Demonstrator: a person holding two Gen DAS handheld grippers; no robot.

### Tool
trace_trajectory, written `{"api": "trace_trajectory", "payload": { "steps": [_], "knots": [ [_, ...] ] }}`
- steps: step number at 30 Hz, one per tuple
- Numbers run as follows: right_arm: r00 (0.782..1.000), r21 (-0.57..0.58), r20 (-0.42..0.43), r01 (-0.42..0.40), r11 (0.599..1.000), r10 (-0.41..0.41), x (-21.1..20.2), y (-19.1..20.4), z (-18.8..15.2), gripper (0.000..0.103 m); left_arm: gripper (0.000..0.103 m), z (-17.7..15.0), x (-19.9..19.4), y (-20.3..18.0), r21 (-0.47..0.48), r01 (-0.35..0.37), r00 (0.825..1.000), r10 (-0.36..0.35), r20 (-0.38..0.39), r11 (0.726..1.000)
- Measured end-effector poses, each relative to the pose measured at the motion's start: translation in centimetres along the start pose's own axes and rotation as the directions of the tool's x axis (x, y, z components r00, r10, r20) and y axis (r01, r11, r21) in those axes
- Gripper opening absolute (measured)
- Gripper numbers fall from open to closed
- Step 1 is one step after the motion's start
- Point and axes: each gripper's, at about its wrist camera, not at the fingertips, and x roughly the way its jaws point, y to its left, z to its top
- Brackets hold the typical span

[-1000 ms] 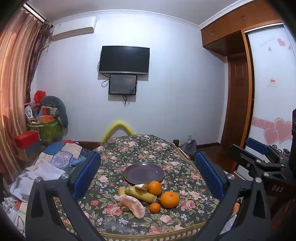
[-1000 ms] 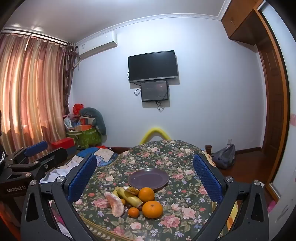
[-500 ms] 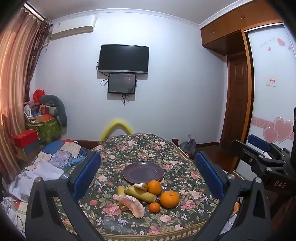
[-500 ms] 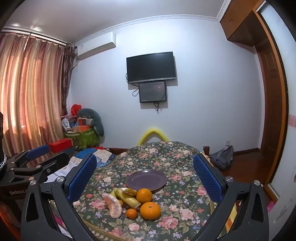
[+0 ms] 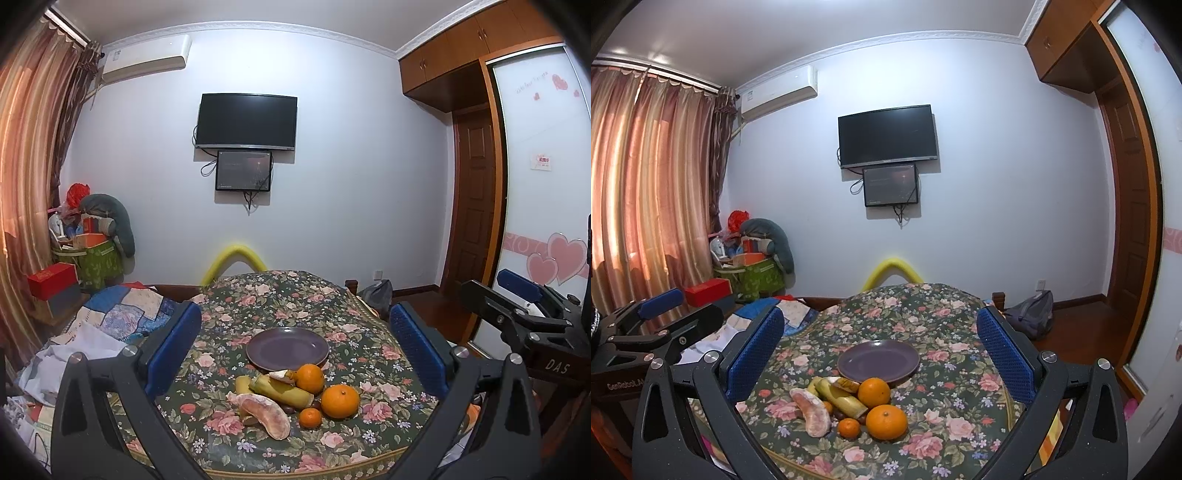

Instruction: Organize fruits

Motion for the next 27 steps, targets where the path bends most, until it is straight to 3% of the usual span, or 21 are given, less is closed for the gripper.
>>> {"api": "trace_trajectory", "payload": {
  "steps": [27],
  "knots": [
    [1.0, -0.002, -0.009, 0.002, 1.0, -0.002, -0.09, -0.17, 0.23, 0.103, 0.103, 0.08, -0.03, -0.05, -0.001, 0.0, 1.0, 0.0, 0.001, 1.0]
  ]
}}
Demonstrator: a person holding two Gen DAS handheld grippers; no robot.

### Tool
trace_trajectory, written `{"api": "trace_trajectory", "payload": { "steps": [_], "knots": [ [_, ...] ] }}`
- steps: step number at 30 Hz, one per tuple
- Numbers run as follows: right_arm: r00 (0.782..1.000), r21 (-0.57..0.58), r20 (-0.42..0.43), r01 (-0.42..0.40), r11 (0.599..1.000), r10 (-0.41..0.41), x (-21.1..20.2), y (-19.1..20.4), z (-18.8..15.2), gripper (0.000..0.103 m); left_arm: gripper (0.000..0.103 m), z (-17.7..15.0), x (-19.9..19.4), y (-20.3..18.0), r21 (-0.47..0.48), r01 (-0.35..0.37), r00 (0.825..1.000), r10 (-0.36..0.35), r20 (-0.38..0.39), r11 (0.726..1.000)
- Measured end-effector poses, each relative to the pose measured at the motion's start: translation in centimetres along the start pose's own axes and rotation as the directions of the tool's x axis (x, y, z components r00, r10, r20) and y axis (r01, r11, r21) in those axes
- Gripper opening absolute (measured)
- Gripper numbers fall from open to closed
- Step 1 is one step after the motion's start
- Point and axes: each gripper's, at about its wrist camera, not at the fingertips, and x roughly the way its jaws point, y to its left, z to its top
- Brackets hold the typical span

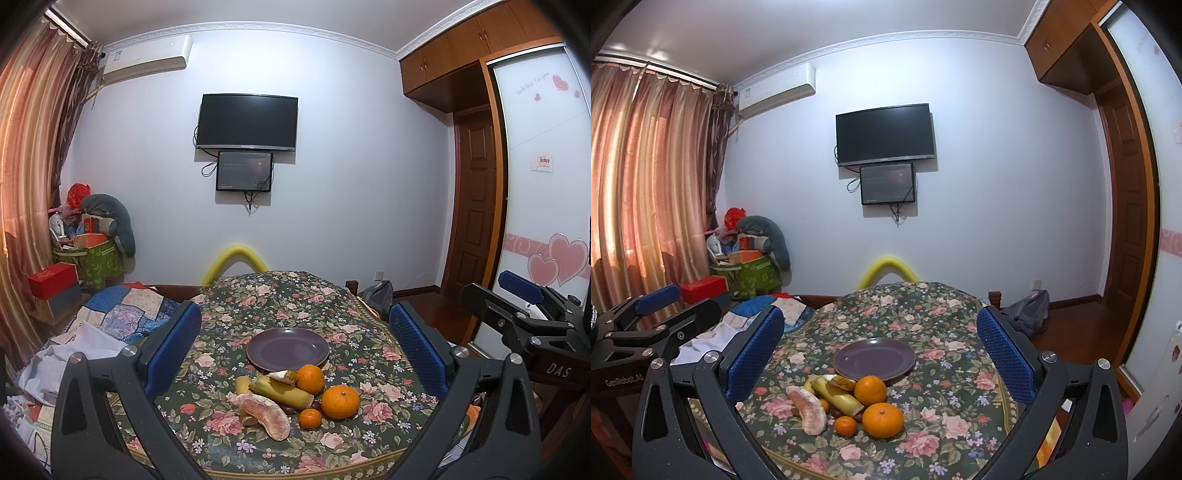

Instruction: Organize fruits

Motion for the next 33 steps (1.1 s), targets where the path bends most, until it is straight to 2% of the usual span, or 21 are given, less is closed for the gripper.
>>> {"api": "trace_trajectory", "payload": {
  "steps": [23, 33],
  "knots": [
    [1.0, -0.011, -0.008, -0.004, 1.0, 0.004, 0.2, 0.2, -0.4, 0.103, 0.103, -0.1, -0.1, 0.4, -0.009, -0.007, 1.0, 0.007, -0.001, 1.0],
    [0.999, -0.043, -0.04, 0.015, 0.999, -0.017, 1.4, 0.5, -1.3, 0.103, 0.103, -0.7, 1.2, 0.7, -0.009, -0.01, 0.999, 0.009, -0.04, 1.0]
  ]
}}
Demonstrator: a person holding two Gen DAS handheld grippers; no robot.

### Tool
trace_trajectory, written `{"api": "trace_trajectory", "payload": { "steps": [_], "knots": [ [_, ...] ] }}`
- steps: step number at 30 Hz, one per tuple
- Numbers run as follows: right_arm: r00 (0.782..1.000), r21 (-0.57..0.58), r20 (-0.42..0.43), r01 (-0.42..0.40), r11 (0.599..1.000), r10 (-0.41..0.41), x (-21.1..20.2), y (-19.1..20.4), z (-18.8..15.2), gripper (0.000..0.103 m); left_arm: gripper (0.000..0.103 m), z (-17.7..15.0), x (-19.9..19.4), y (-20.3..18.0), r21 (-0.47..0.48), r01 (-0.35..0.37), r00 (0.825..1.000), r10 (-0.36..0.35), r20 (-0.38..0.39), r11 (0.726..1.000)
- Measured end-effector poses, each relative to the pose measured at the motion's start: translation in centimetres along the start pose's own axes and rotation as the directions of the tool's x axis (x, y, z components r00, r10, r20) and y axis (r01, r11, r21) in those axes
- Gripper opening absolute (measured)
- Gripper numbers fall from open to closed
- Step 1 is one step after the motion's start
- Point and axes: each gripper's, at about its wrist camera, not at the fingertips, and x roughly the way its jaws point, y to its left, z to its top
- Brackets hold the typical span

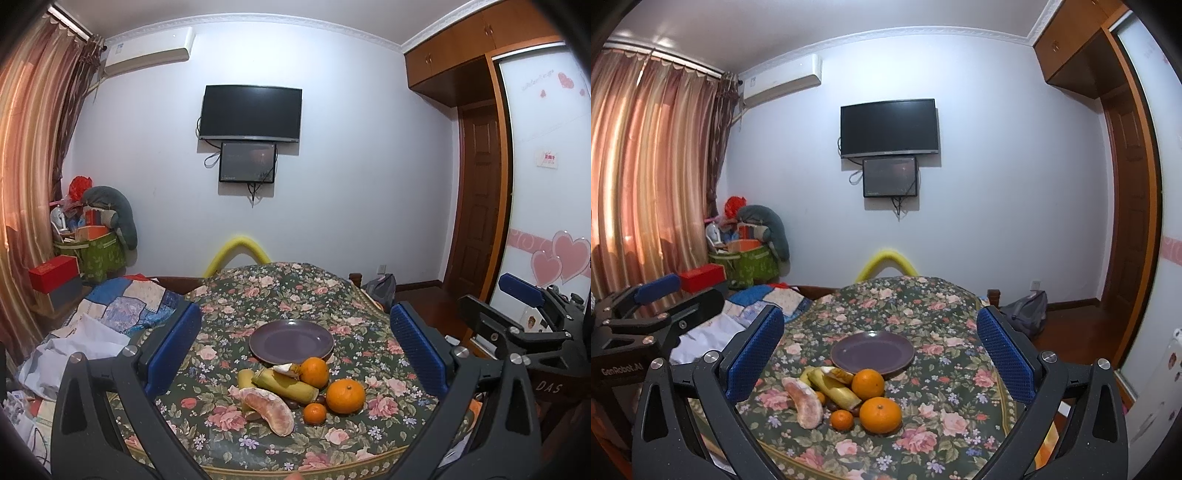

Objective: Organize fruits
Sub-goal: 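Grasp the pink pomelo segment with the left tool while the right tool grasps a large orange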

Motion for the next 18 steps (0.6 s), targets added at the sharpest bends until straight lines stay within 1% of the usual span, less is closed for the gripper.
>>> {"api": "trace_trajectory", "payload": {
  "steps": [3, 5, 7, 8, 9, 15, 18],
  "knots": [
    [0.999, -0.003, -0.037, -0.001, 1.0, 0.001, 1.1, -0.1, -0.6, 0.103, 0.103, -0.5, 1.0, 0.3, 0.0, -0.004, 1.0, 0.004, -0.027, 1.0],
    [0.998, -0.003, -0.067, 0.0, 1.0, 0.0, 1.9, -0.4, -1.2, 0.103, 0.103, -0.9, 1.9, 0.6, -0.001, -0.018, 0.999, 0.018, -0.048, 1.0],
    [0.996, -0.007, -0.091, 0.013, 1.0, -0.013, 2.6, -0.5, -1.6, 0.103, 0.1, -1.5, 2.8, 0.8, 0.003, -0.031, 0.997, 0.031, -0.069, 1.0],
    [0.994, -0.01, -0.105, 0.024, 1.0, -0.025, 3.1, -0.6, -1.9, 0.103, 0.097, -1.7, 3.3, 0.9, 0.004, -0.034, 0.996, 0.034, -0.083, 0.999],
    [0.993, -0.011, -0.117, 0.032, 0.999, -0.033, 3.4, -0.8, -2.2, 0.103, 0.093, -2.0, 4.0, 1.1, 0.002, -0.036, 0.994, 0.036, -0.103, 0.999],
    [0.98, 0.001, -0.196, 0.035, 0.999, -0.034, 5.5, -1.6, -3.6, 0.103, 0.084, -3.9, 7.3, 2.0, -0.022, -0.027, 0.978, 0.021, -0.205, 0.999],
    [0.973, -0.001, -0.228, 0.036, 0.999, -0.036, 6.5, -1.8, -4.2, 0.103, 0.083, -4.9, 8.9, 2.3, -0.038, -0.022, 0.967, 0.011, -0.254, 0.999]
  ]
}}
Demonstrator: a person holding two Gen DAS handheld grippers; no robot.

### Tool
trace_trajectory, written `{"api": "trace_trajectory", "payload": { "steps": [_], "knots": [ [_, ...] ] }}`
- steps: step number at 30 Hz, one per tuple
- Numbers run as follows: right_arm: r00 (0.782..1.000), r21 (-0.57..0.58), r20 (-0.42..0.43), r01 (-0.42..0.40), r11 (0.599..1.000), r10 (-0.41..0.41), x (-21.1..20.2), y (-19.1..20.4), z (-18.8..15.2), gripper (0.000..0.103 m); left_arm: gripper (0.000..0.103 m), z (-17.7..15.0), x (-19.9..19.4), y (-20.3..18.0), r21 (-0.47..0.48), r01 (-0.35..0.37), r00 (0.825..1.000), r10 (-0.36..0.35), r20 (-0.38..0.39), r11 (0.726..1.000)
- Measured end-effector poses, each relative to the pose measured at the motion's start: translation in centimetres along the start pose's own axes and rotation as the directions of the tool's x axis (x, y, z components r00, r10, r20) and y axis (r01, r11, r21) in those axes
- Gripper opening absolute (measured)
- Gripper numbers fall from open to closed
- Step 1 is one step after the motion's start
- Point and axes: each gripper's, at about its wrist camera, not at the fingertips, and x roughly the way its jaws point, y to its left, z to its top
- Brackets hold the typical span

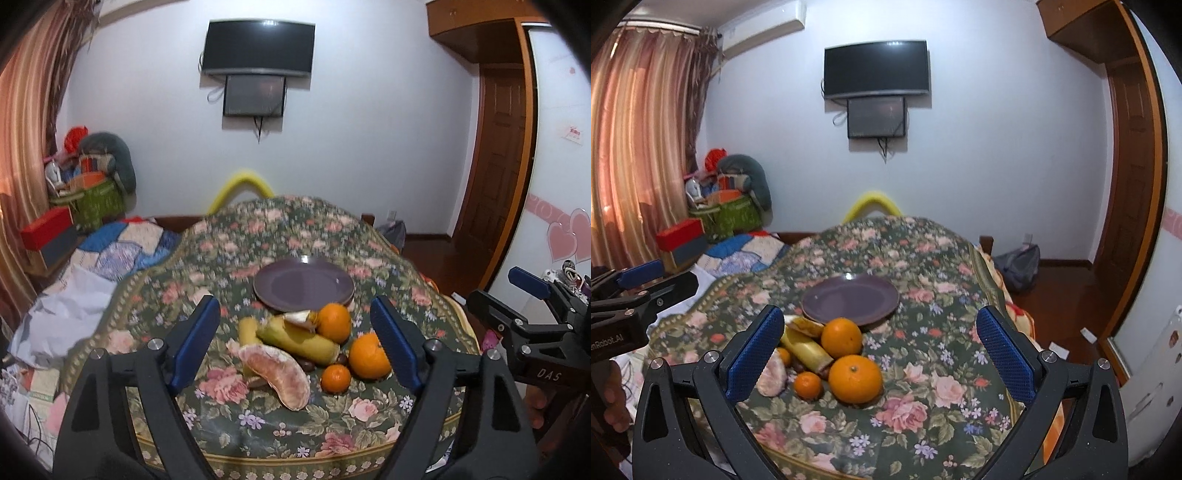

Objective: Organize fruits
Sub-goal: 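Grasp the pink pomelo segment with the left tool while the right tool grasps a large orange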

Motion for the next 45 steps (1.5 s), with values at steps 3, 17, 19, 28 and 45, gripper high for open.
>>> {"api": "trace_trajectory", "payload": {
  "steps": [3, 17, 19, 28, 45],
  "knots": [
    [1.0, -0.004, -0.025, 0.004, 1.0, -0.005, 1.3, -0.2, -0.3, 0.103, 0.081, -0.6, 1.6, 0.0, -0.008, 0.011, 0.999, -0.011, -0.041, 1.0],
    [0.979, -0.034, -0.196, -0.07, 0.997, 0.062, 7.7, 0.2, -3.6, 0.09, 0.067, -4.4, 9.1, 0.5, -0.034, -0.003, 0.973, -0.005, -0.229, 0.999],
    [0.974, -0.028, -0.212, -0.085, 0.996, 0.077, 8.5, 0.2, -4.1, 0.088, 0.067, -5.0, 10.0, 0.9, -0.04, -0.018, 0.968, 0.008, -0.249, 0.999],
    [0.947, 0.01, -0.292, -0.14, 0.99, 0.137, 11.1, 0.4, -5.7, 0.086, 0.067, -6.8, 12.2, 1.7, -0.063, -0.08, 0.95, 0.057, -0.306, 0.995],
    [0.895, 0.074, -0.387, -0.208, 0.975, 0.221, 13.8, 0.9, -7.5, 0.068, 0.07, -7.6, 15.0, 1.5, -0.031, -0.138, 0.945, 0.122, -0.302, 0.99]
  ]
}}
